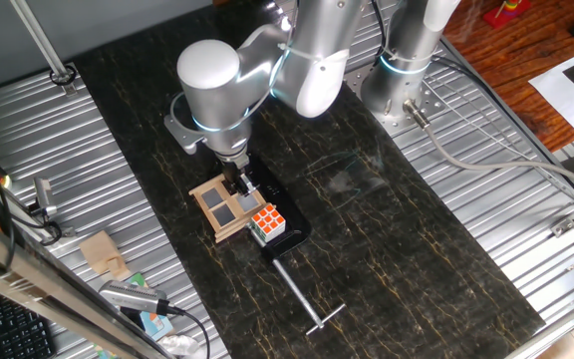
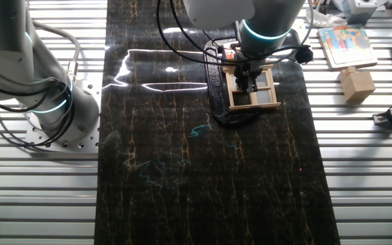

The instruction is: Close a sliding window

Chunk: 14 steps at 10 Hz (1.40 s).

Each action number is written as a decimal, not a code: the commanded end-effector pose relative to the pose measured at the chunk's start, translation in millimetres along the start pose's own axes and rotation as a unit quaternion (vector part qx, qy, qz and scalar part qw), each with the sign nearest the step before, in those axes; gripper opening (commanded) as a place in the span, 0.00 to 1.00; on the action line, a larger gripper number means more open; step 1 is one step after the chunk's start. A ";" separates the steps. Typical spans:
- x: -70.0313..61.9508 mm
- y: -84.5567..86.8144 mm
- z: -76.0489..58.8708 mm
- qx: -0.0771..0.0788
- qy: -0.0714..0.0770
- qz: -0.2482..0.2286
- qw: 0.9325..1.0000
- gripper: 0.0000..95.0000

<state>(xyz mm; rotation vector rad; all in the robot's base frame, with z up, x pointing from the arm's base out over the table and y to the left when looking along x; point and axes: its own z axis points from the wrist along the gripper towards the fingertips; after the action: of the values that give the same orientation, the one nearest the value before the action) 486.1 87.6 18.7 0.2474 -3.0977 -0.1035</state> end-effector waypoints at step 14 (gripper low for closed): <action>0.4 0.6 2.1 0.005 0.000 0.001 1.000 0.00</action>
<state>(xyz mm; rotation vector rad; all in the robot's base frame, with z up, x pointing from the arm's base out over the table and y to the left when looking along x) 485.6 88.4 16.8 0.2459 -3.0983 -0.0912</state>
